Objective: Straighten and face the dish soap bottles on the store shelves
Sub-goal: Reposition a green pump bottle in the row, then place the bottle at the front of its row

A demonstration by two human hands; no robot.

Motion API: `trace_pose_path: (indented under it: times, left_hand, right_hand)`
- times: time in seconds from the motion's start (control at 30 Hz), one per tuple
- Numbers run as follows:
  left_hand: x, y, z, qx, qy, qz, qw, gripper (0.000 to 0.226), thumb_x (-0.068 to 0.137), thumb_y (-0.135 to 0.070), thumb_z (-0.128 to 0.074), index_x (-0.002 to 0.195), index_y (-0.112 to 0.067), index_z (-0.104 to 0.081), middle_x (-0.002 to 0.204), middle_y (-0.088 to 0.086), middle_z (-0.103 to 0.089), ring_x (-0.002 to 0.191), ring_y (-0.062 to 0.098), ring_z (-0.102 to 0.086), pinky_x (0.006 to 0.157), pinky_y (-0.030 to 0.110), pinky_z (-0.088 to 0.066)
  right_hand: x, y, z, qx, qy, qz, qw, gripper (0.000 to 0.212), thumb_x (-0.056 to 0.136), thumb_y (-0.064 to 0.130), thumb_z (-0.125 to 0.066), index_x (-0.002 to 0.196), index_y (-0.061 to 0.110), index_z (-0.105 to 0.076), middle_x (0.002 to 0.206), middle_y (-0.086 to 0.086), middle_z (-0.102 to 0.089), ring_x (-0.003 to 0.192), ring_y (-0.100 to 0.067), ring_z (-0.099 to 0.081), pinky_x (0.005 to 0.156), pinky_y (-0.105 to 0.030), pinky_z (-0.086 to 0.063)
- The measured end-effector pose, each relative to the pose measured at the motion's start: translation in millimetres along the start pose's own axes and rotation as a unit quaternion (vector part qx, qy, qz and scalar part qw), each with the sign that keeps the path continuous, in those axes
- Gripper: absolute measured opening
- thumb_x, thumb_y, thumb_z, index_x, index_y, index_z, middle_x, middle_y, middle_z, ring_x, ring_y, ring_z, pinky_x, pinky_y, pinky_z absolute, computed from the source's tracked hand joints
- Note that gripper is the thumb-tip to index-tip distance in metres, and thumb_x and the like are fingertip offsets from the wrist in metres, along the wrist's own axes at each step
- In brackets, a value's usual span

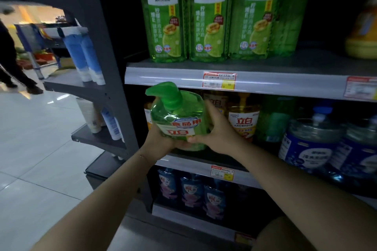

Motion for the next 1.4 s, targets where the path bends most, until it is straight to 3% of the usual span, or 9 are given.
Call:
trace_pose_path:
  times: [0.1,0.3,0.53,0.7,0.83,1.07,1.23,1.3,1.4]
  left_hand:
    - [-0.6,-30.5,3.0,0.010,-0.008,-0.023,1.000,0.062,0.050,0.021,-0.082,0.108,0.004,-0.065,0.103,0.010,-0.074,0.094,0.022,-0.071,0.074,0.030,-0.057]
    - [-3.0,-91.7,-2.2,-0.007,-0.017,-0.058,0.998,0.065,0.054,0.020,-0.081,0.114,0.005,-0.061,0.106,0.013,-0.073,0.096,0.024,-0.071,0.071,0.029,-0.057]
    - [7.1,-150.7,-12.1,-0.005,0.001,-0.091,0.996,0.082,0.048,-0.007,-0.092,0.123,-0.003,-0.058,0.114,0.012,-0.070,0.105,0.029,-0.068,0.085,0.047,-0.057]
    - [15.9,-187.3,-14.7,0.024,-0.008,-0.114,0.993,0.086,0.045,-0.007,-0.095,0.122,-0.009,-0.057,0.113,0.005,-0.071,0.105,0.022,-0.068,0.085,0.043,-0.057]
    - [30.9,-208.7,-20.0,0.026,-0.025,-0.133,0.990,0.079,0.050,0.003,-0.090,0.121,-0.004,-0.057,0.109,0.005,-0.073,0.101,0.019,-0.070,0.080,0.034,-0.059]
    - [74.1,-218.3,-37.6,0.022,-0.023,-0.132,0.991,0.077,0.051,0.000,-0.092,0.121,-0.004,-0.058,0.110,0.007,-0.072,0.102,0.023,-0.070,0.084,0.046,-0.058]
    - [97.8,-224.0,-50.0,-0.007,-0.055,-0.131,0.990,0.075,0.052,0.006,-0.089,0.117,-0.011,-0.056,0.102,-0.002,-0.073,0.091,0.006,-0.071,0.075,0.027,-0.060]
    - [105.9,-219.6,-57.8,-0.019,-0.047,-0.129,0.990,0.072,0.055,0.011,-0.085,0.115,-0.013,-0.054,0.100,-0.004,-0.071,0.085,0.000,-0.070,0.066,0.016,-0.056]
    - [117.5,-206.2,-66.1,-0.019,-0.042,-0.126,0.991,0.074,0.056,0.010,-0.085,0.118,-0.015,-0.054,0.102,-0.005,-0.071,0.091,0.004,-0.069,0.068,0.016,-0.056]
  right_hand:
    - [-2.8,27.3,13.5,-0.003,-0.014,0.027,1.000,0.080,0.065,0.000,-0.083,0.122,0.037,-0.041,0.115,0.021,-0.054,0.111,-0.001,-0.053,0.090,-0.014,-0.045]
    - [-12.0,82.4,43.5,0.016,-0.040,0.073,0.996,0.083,0.064,0.000,-0.084,0.131,0.029,-0.047,0.123,0.010,-0.060,0.116,-0.008,-0.056,0.098,-0.034,-0.049]
    - [-24.0,140.0,85.2,-0.001,-0.061,0.115,0.991,0.077,0.069,0.002,-0.082,0.133,0.021,-0.045,0.118,0.021,-0.057,0.109,0.010,-0.053,0.089,-0.010,-0.046]
    - [-25.2,162.8,108.3,-0.016,-0.088,0.140,0.986,0.078,0.067,0.003,-0.083,0.131,0.024,-0.045,0.116,0.021,-0.057,0.100,0.019,-0.052,0.081,-0.003,-0.044]
    - [-18.2,180.0,125.4,-0.031,-0.095,0.159,0.982,0.078,0.066,-0.001,-0.082,0.129,0.025,-0.044,0.114,0.021,-0.057,0.099,0.019,-0.053,0.083,-0.004,-0.043]
    - [1.7,189.5,159.3,-0.067,-0.131,0.176,0.973,0.089,0.065,-0.003,-0.082,0.142,0.015,-0.040,0.126,0.011,-0.057,0.110,0.007,-0.053,0.095,-0.009,-0.043]
    - [21.8,189.5,180.5,-0.071,-0.157,0.187,0.967,0.099,0.067,-0.004,-0.080,0.148,0.024,-0.030,0.144,0.007,-0.046,0.131,-0.004,-0.040,0.104,-0.018,-0.037]
    - [29.3,181.9,184.8,-0.078,-0.157,0.175,0.969,0.098,0.067,-0.006,-0.079,0.148,0.022,-0.031,0.143,0.006,-0.046,0.125,0.002,-0.043,0.096,-0.008,-0.039]
    - [37.3,164.9,193.5,-0.069,-0.159,0.160,0.972,0.090,0.068,-0.008,-0.077,0.145,0.015,-0.037,0.130,0.009,-0.055,0.104,0.019,-0.050,0.083,0.000,-0.039]
Point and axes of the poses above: each hand's wrist, its own x-axis towards the middle knuckle, its own z-axis out of the back of the hand, y = z × x, the point moved 9 cm from there along x, towards the middle knuckle
